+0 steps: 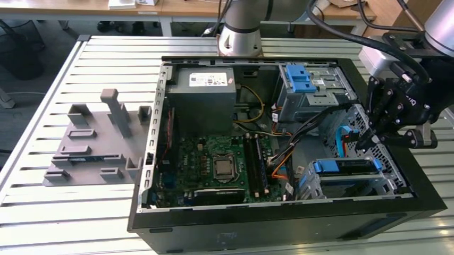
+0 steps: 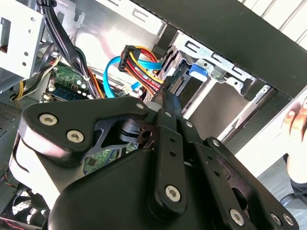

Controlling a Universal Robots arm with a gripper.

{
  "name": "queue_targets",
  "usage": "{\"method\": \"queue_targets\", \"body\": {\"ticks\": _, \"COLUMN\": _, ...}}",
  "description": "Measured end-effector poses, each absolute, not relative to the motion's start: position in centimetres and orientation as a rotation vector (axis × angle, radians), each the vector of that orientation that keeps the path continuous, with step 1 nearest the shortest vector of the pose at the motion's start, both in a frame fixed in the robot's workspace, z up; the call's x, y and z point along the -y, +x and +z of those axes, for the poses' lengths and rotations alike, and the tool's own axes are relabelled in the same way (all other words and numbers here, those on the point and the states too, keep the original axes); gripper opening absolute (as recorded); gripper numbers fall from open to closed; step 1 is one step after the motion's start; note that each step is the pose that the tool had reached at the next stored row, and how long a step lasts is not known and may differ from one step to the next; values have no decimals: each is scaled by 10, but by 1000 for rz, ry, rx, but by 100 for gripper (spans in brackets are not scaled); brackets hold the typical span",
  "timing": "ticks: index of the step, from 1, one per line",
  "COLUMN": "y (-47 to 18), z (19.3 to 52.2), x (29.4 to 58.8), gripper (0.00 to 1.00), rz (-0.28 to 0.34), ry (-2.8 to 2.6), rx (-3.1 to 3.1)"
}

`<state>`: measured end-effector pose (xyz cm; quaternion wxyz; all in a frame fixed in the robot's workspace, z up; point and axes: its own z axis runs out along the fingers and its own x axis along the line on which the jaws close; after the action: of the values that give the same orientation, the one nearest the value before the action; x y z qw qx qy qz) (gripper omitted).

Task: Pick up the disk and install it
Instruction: 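Insert the first disk wire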

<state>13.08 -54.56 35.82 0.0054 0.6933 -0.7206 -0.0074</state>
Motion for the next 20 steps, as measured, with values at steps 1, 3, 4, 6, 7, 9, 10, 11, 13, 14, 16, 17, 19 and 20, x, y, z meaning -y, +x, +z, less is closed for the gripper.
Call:
{"method": "queue_targets", "body": {"ticks": 1, "y": 131, "z": 358, "x": 546, "gripper": 11, "rz": -23, "ry": 2171, "rx": 2256}}
{"method": "queue_targets", "body": {"ticks": 3, "y": 131, "z": 358, "x": 545, "gripper": 11, "rz": -23, "ry": 2171, "rx": 2256}}
{"method": "queue_targets", "body": {"ticks": 4, "y": 131, "z": 358, "x": 546, "gripper": 11, "rz": -23, "ry": 2170, "rx": 2256}}
{"method": "queue_targets", "body": {"ticks": 6, "y": 130, "z": 358, "x": 545, "gripper": 24, "rz": -21, "ry": 2171, "rx": 2257}}
{"method": "queue_targets", "body": {"ticks": 7, "y": 131, "z": 357, "x": 545, "gripper": 24, "rz": -21, "ry": 2172, "rx": 2257}}
{"method": "queue_targets", "body": {"ticks": 9, "y": 130, "z": 356, "x": 545, "gripper": 24, "rz": -19, "ry": 2172, "rx": 2258}}
{"method": "queue_targets", "body": {"ticks": 10, "y": 130, "z": 356, "x": 545, "gripper": 24, "rz": -19, "ry": 2172, "rx": 2258}}
{"method": "queue_targets", "body": {"ticks": 11, "y": 130, "z": 355, "x": 545, "gripper": 24, "rz": -18, "ry": 2172, "rx": 2258}}
{"method": "queue_targets", "body": {"ticks": 13, "y": 130, "z": 354, "x": 545, "gripper": 24, "rz": -18, "ry": 2173, "rx": 2258}}
{"method": "queue_targets", "body": {"ticks": 14, "y": 130, "z": 354, "x": 545, "gripper": 24, "rz": -18, "ry": 2173, "rx": 2258}}
{"method": "queue_targets", "body": {"ticks": 16, "y": 130, "z": 353, "x": 545, "gripper": 24, "rz": -18, "ry": 2173, "rx": 2258}}
{"method": "queue_targets", "body": {"ticks": 17, "y": 130, "z": 353, "x": 545, "gripper": 24, "rz": -18, "ry": 2173, "rx": 2258}}
{"method": "queue_targets", "body": {"ticks": 19, "y": 130, "z": 353, "x": 545, "gripper": 24, "rz": -18, "ry": 2173, "rx": 2258}}
{"method": "queue_targets", "body": {"ticks": 20, "y": 130, "z": 353, "x": 545, "gripper": 24, "rz": -18, "ry": 2173, "rx": 2258}}
